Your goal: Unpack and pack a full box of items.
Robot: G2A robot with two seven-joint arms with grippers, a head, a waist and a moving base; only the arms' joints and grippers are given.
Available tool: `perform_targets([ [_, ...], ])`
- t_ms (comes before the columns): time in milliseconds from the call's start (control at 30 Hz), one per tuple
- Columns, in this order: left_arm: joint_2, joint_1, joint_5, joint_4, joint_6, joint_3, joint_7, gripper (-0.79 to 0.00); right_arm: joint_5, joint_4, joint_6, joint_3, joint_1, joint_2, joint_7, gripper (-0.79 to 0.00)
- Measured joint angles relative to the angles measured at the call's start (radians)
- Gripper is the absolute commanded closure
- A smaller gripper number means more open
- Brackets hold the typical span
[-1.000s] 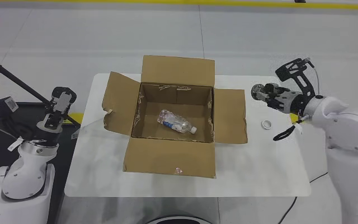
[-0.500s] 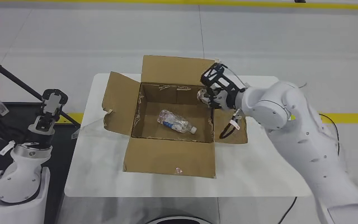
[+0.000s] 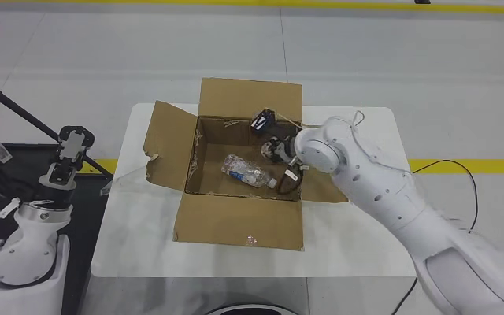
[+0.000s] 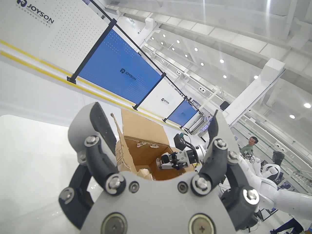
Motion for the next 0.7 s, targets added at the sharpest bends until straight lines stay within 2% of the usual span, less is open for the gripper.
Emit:
perform_targets([
  [433,-0.002,0.014,-0.006,-0.002,-0.01,-0.01,-0.002,-0.785,-0.046,0.206,0.026,-0.087,0.03,-0.107,-0.055,0.0],
  [700,-0.003,0.017,-0.001,-0.012,-0.009,-0.007,-0.007,-0.785,-0.057,0.251,0.007,-0.082,0.029,-0.134,-0.052,-0.154],
])
